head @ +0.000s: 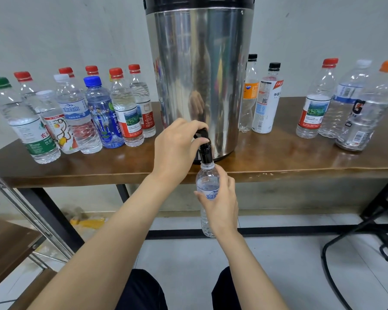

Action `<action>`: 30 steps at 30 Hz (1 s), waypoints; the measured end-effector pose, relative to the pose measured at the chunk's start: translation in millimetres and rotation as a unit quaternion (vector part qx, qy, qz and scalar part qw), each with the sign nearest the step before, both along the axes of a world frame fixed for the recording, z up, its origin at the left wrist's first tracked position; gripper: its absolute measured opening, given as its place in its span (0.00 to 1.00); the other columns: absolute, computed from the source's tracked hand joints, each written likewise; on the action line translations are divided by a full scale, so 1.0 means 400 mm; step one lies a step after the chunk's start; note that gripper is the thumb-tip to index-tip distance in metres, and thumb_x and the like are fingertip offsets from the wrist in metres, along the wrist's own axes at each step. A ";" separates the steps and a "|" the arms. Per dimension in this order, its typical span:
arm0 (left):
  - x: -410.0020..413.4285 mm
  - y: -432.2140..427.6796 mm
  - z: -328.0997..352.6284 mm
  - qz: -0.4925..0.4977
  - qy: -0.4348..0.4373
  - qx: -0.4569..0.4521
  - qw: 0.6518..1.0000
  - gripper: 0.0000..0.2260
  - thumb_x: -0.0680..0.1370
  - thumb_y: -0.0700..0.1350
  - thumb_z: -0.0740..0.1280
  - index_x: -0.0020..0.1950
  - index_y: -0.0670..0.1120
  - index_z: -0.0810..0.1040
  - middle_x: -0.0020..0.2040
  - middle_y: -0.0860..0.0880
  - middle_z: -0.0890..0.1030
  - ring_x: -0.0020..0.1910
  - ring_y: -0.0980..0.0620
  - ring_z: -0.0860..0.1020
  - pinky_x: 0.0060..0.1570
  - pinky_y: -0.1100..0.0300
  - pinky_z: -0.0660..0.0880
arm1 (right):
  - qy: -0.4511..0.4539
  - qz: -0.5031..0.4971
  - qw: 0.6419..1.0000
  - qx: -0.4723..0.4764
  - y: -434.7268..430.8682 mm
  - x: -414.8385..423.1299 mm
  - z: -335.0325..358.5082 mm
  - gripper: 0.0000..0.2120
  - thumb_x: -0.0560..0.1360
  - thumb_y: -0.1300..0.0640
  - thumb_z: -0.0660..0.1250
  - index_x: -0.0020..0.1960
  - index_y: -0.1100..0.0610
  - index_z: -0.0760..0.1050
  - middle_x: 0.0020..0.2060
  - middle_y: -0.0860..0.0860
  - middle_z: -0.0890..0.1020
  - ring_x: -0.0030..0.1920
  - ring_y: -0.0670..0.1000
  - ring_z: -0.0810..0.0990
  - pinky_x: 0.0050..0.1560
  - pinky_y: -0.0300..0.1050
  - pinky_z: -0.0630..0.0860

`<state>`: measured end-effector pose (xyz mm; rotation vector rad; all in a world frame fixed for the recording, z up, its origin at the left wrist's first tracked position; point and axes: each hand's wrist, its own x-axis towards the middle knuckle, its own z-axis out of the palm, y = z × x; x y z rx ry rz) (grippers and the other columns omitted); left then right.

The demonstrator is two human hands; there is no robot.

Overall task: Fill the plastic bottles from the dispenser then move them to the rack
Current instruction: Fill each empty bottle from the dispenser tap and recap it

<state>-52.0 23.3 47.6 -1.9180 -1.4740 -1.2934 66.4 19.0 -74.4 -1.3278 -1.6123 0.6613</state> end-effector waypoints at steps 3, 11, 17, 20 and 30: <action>0.004 -0.005 -0.020 -0.003 -0.013 0.044 0.999 0.07 0.72 0.41 0.76 0.48 0.45 0.83 0.42 0.50 0.82 0.41 0.66 0.66 0.42 0.73 0.65 | 0.012 0.003 1.000 -0.001 -0.004 -0.001 0.001 0.38 0.72 0.53 0.76 0.74 0.42 0.59 0.62 0.44 0.68 0.52 0.42 0.70 0.47 0.41 0.73; 0.007 -0.053 -0.126 -0.031 -0.065 0.046 0.996 0.14 0.73 0.55 0.74 0.50 0.46 0.85 0.51 0.54 0.84 0.54 0.55 0.81 0.43 0.49 0.80 | 0.028 0.002 1.000 -0.004 -0.005 -0.009 -0.001 0.36 0.72 0.54 0.76 0.73 0.41 0.61 0.60 0.45 0.69 0.53 0.45 0.74 0.44 0.40 0.70; 0.033 -0.075 -0.091 -0.019 -0.103 0.018 0.994 0.19 0.71 0.63 0.70 0.44 0.47 0.84 0.47 0.57 0.83 0.50 0.60 0.78 0.38 0.54 0.80 | 0.026 -0.024 0.999 -0.002 -0.012 -0.022 -0.001 0.37 0.72 0.53 0.75 0.74 0.40 0.59 0.61 0.43 0.69 0.54 0.45 0.74 0.44 0.42 0.73; 0.029 -0.072 -0.086 -0.010 -0.094 0.013 0.995 0.18 0.73 0.62 0.69 0.43 0.47 0.83 0.48 0.57 0.83 0.52 0.57 0.77 0.39 0.57 0.79 | 0.018 -0.033 0.999 0.006 -0.015 -0.026 -0.002 0.37 0.72 0.53 0.75 0.74 0.40 0.59 0.61 0.43 0.69 0.53 0.45 0.74 0.43 0.41 0.72; 0.041 -0.065 -0.114 -0.067 -0.194 -0.013 0.979 0.09 0.76 0.50 0.71 0.44 0.44 0.81 0.45 0.52 0.79 0.50 0.51 0.77 0.51 0.61 0.73 | 0.040 -0.018 0.999 0.009 -0.009 -0.016 -0.004 0.37 0.71 0.57 0.76 0.73 0.41 0.62 0.61 0.43 0.69 0.53 0.42 0.72 0.48 0.41 0.74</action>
